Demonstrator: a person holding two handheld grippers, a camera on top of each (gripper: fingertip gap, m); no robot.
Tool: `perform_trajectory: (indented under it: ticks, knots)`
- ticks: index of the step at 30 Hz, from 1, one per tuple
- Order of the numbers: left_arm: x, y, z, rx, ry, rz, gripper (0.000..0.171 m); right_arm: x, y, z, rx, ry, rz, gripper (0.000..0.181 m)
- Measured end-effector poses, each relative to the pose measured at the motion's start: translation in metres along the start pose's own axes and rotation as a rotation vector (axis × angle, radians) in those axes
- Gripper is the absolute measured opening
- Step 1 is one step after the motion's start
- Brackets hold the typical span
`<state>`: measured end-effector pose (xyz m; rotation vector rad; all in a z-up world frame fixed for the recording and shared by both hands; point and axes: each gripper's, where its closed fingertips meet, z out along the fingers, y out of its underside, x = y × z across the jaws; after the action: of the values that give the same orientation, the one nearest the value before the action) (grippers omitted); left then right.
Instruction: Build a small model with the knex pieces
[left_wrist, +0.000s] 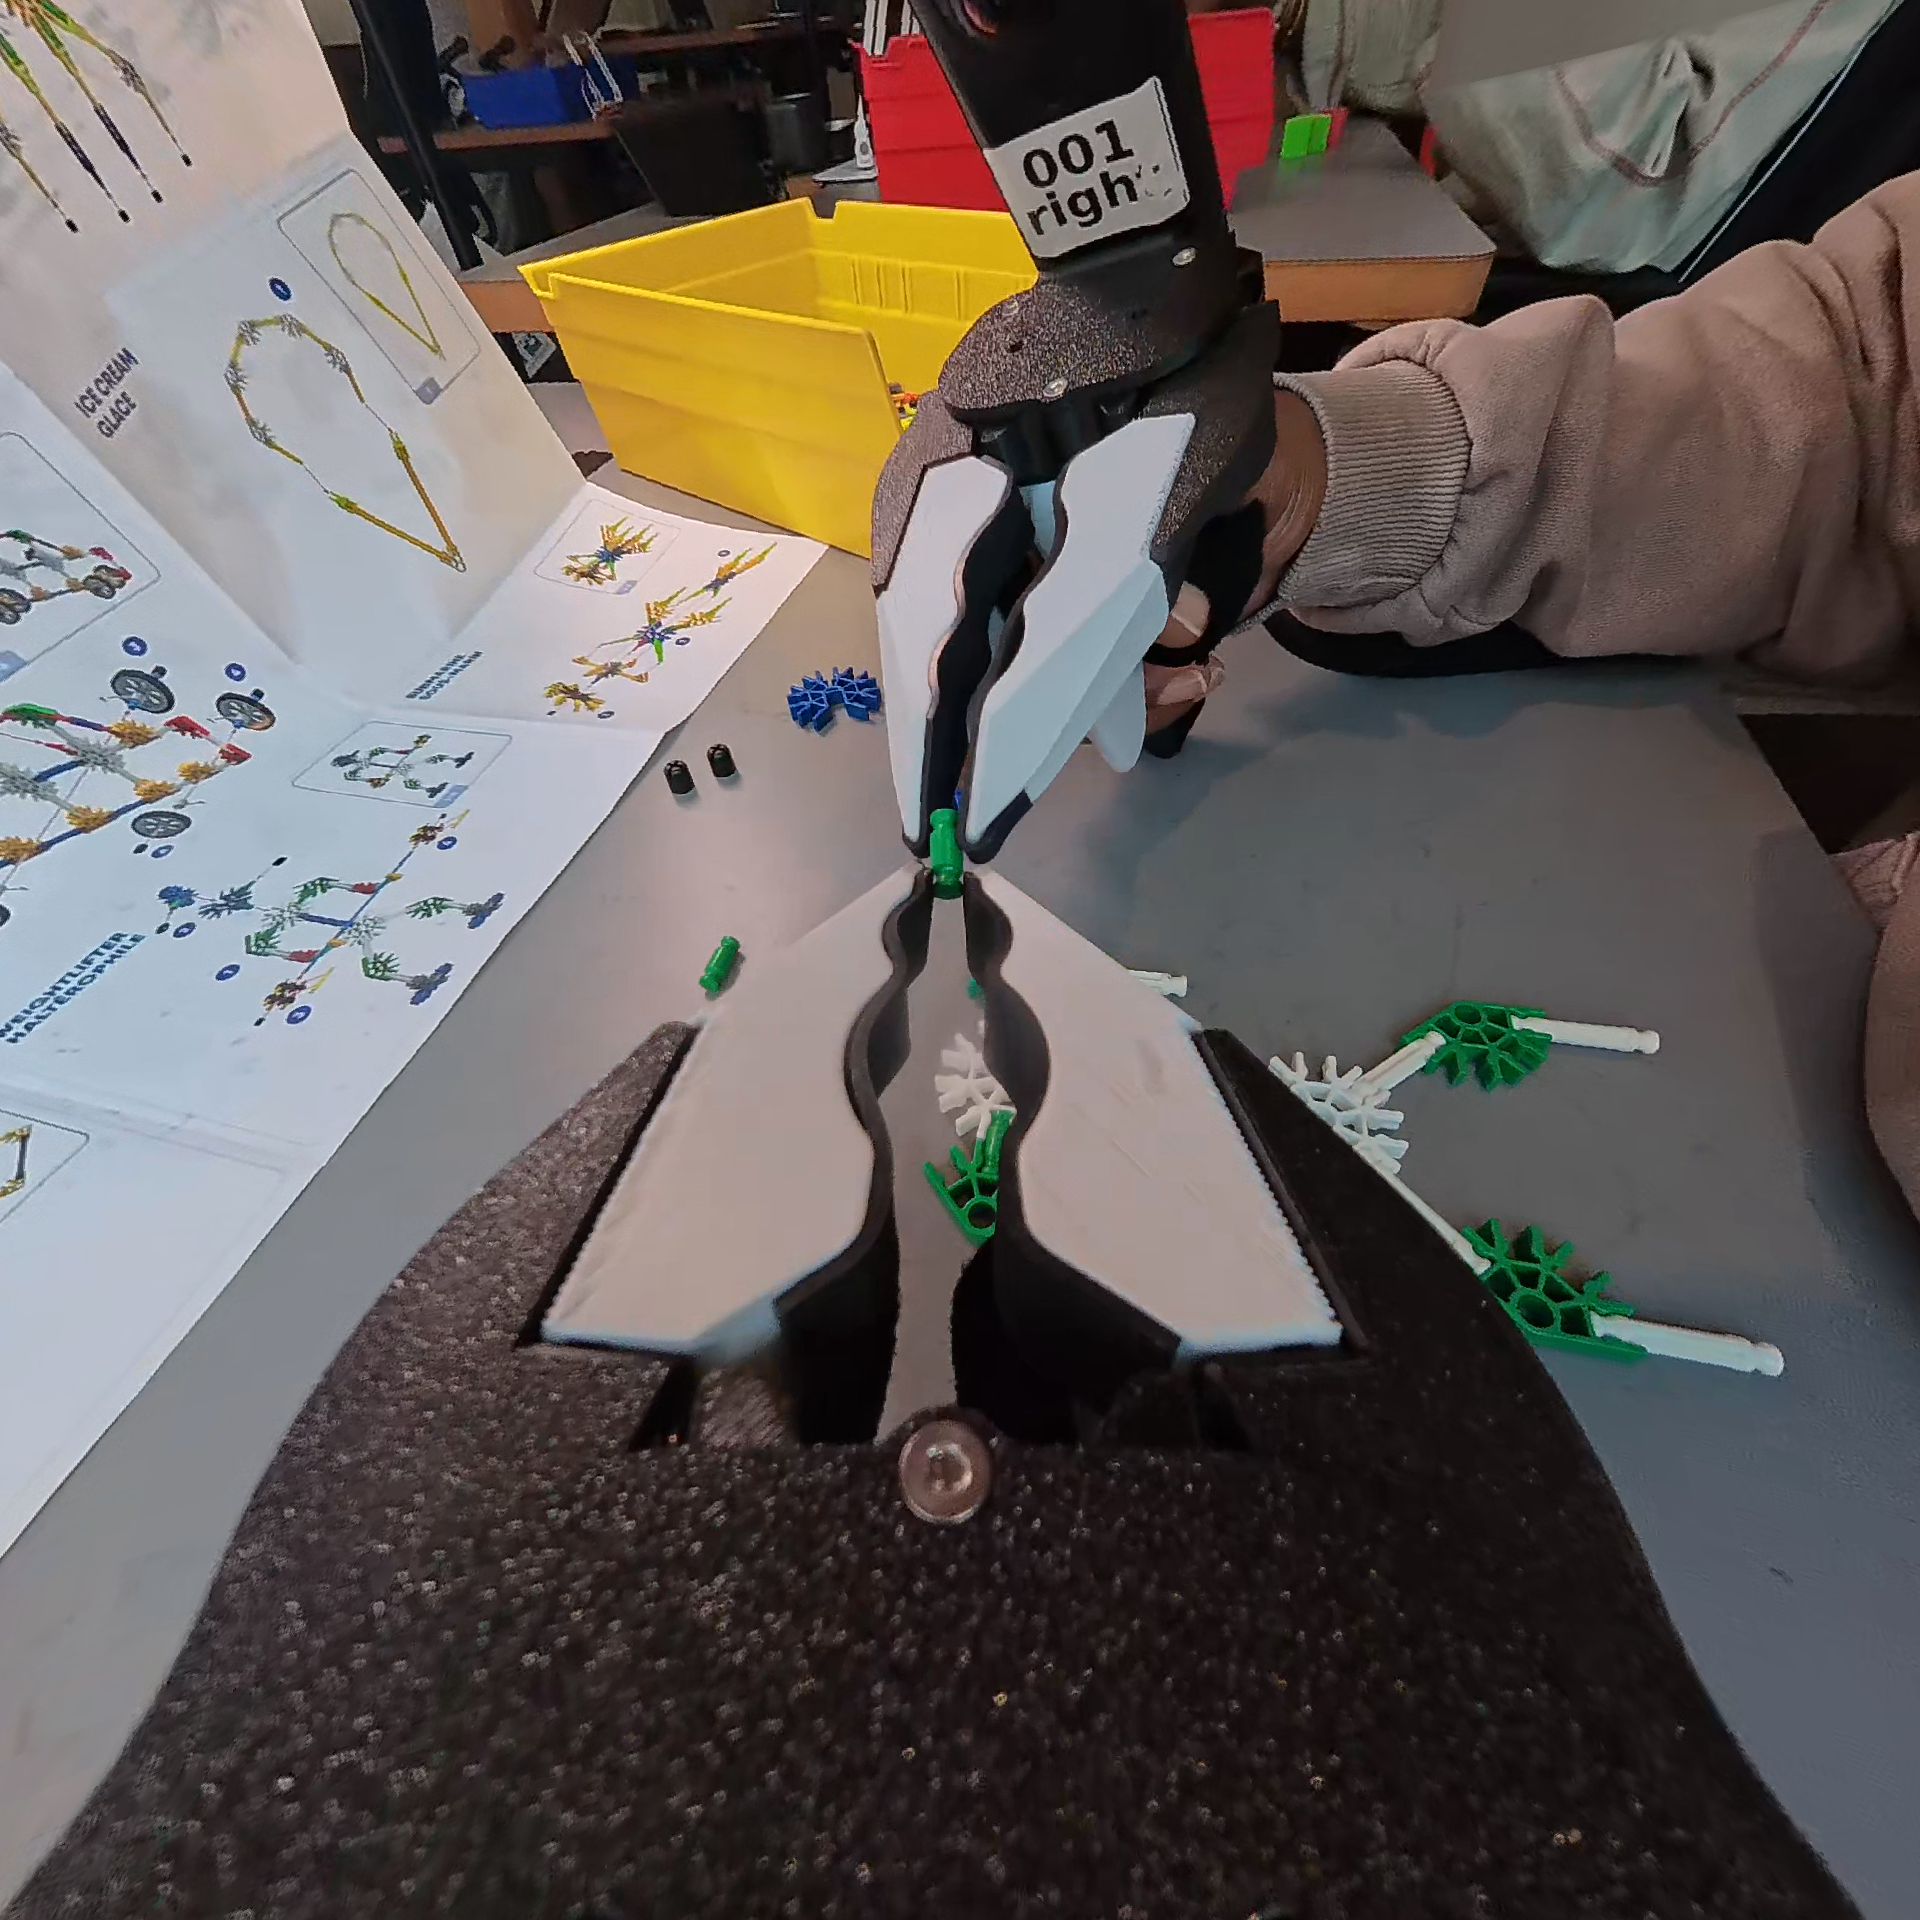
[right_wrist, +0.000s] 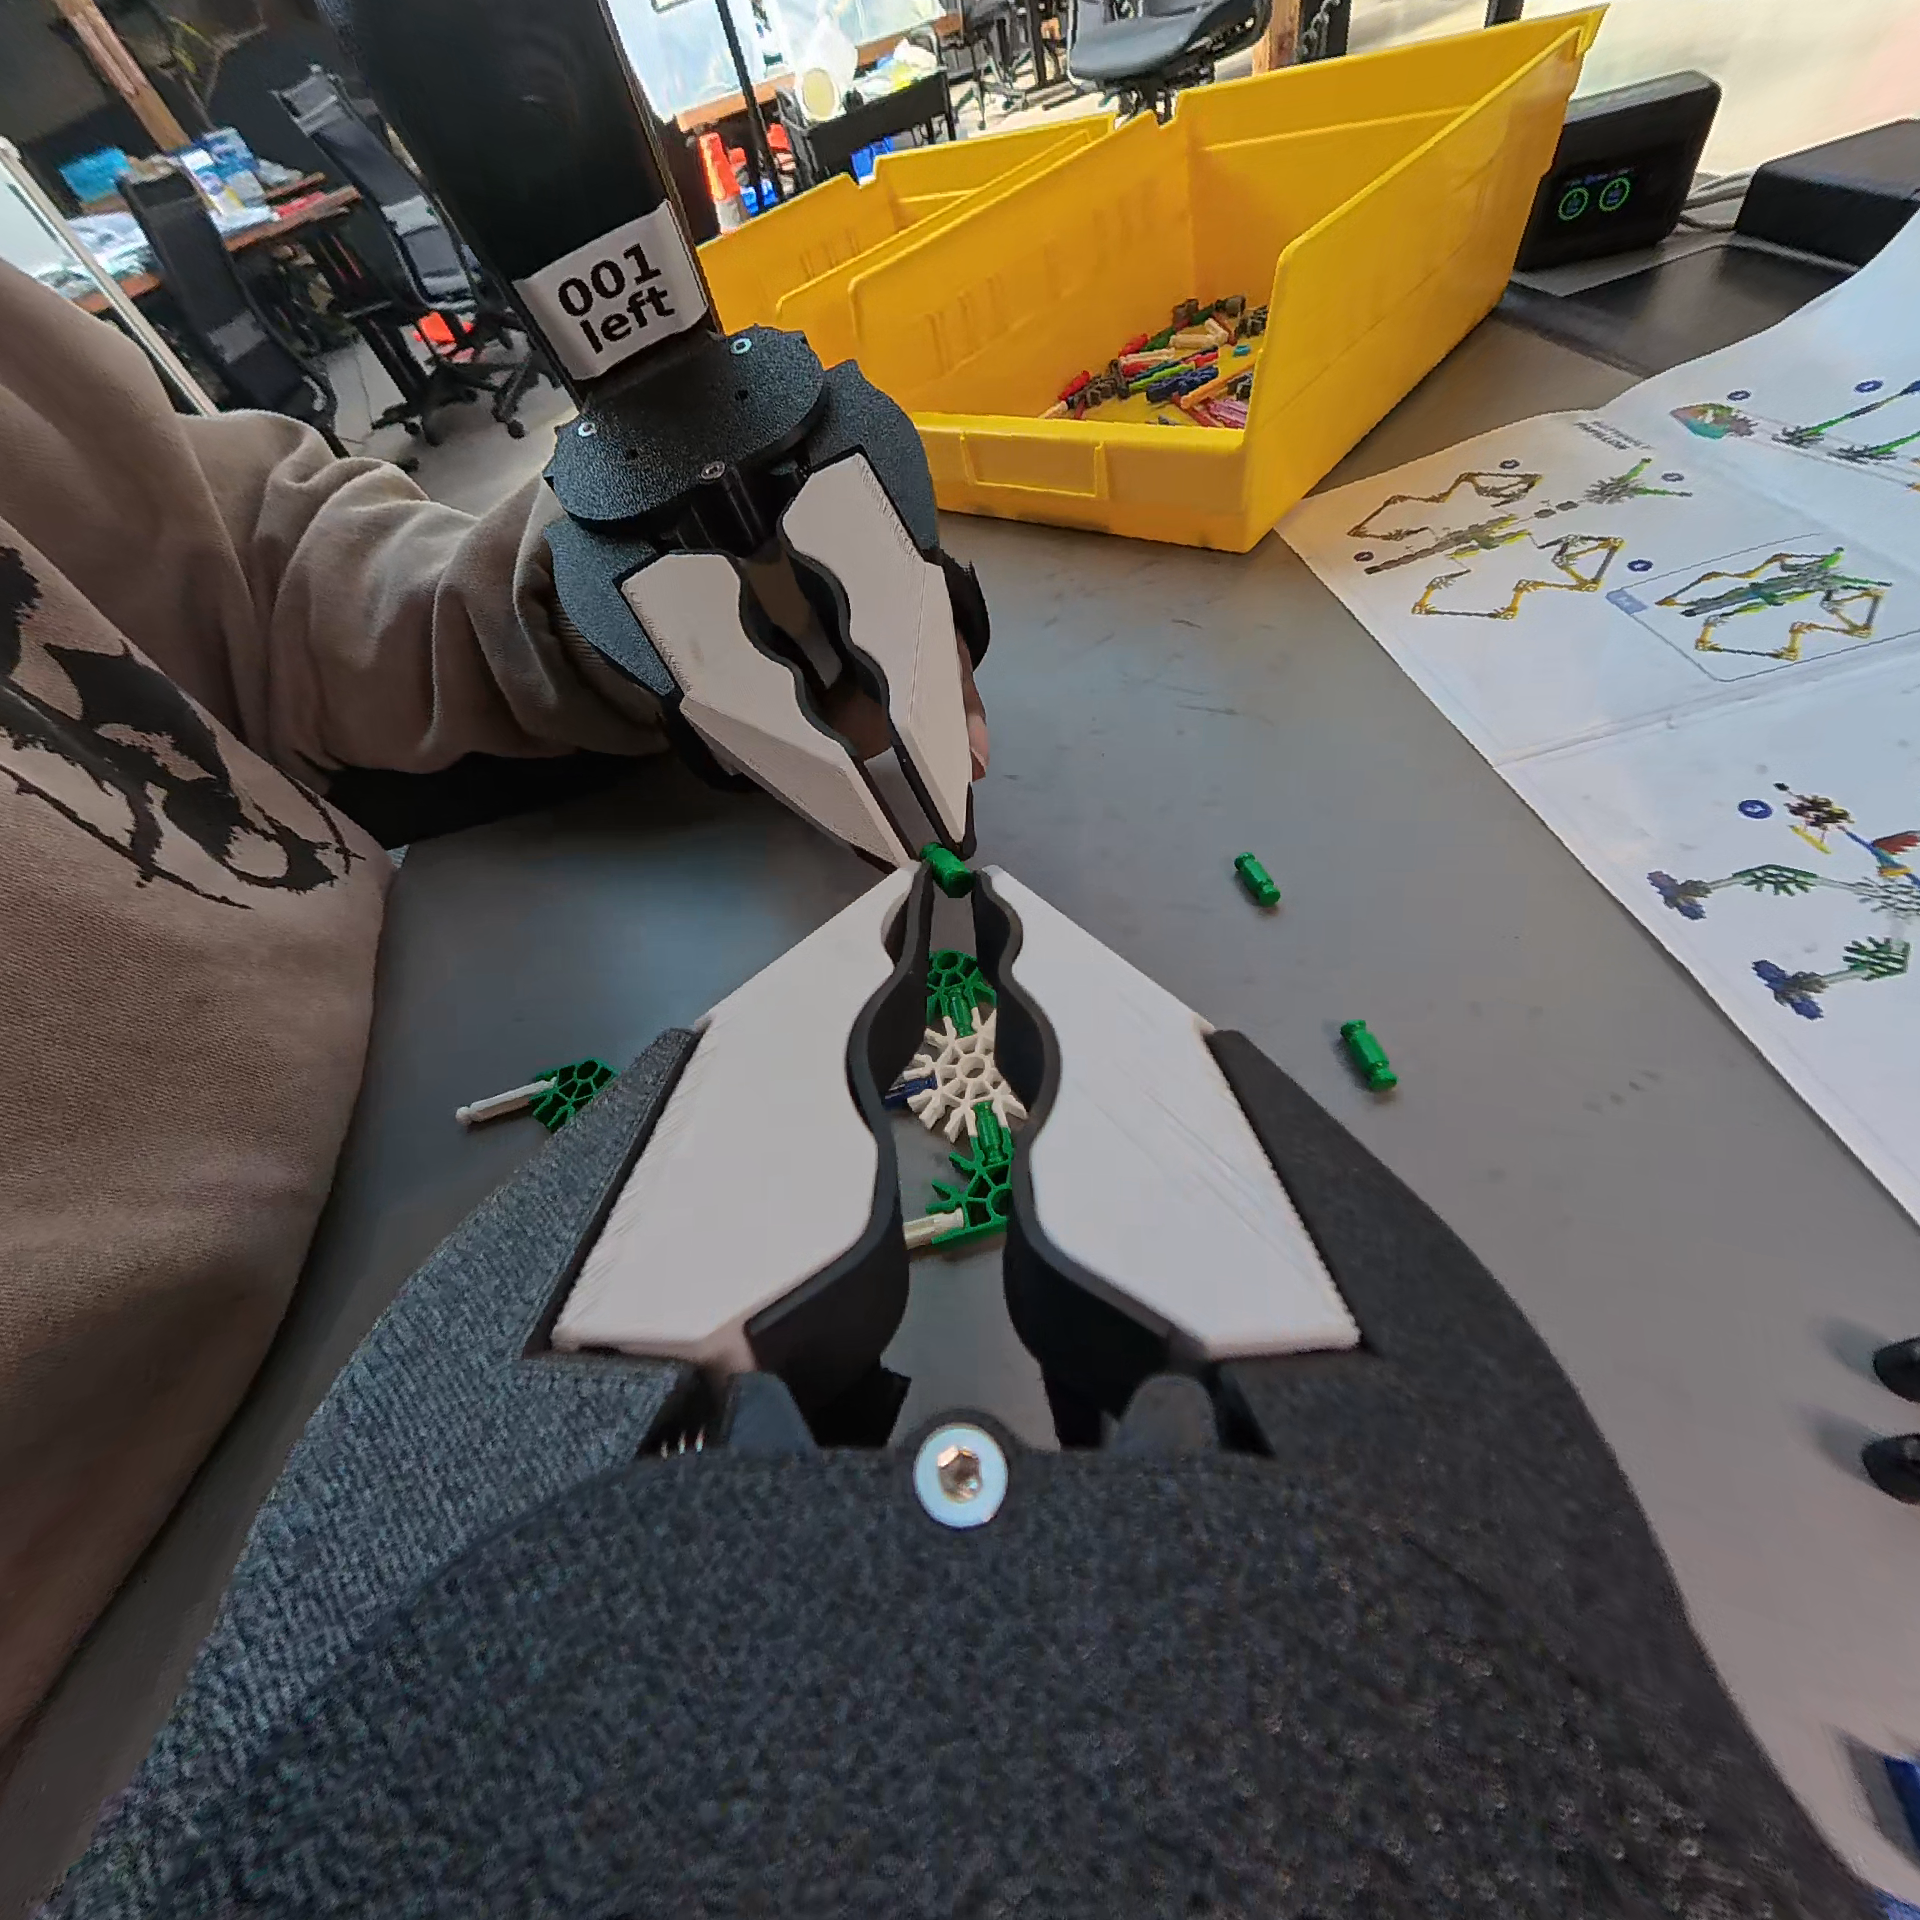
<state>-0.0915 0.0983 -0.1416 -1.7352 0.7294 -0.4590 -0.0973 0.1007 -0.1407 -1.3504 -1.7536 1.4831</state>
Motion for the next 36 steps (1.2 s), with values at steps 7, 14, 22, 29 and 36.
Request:
perform_trajectory:
  ticks: [7,14,22,29,36]
  knots:
    - [0.005,0.025,0.007,-0.136,0.041,-0.008,0.008,0.007,0.023,0.003,-0.223,-0.084,0.051,0.004]
    - [0.009,0.058,-0.001,-0.319,0.111,-0.102,0.027,0.014,0.048,0.01,-0.635,-0.239,0.005,0.004]
    - [0.011,0.074,0.0,-0.405,0.115,-0.08,0.016,0.015,0.064,0.019,-0.883,-0.384,0.094,0.005]
    - [0.011,0.075,0.001,-0.407,0.113,-0.073,0.014,0.021,0.067,0.02,-0.969,-0.413,0.15,0.007]
    - [0.013,0.074,0.002,-0.407,0.117,-0.068,0.014,0.022,0.069,0.02,-1.048,-0.419,0.113,0.008]
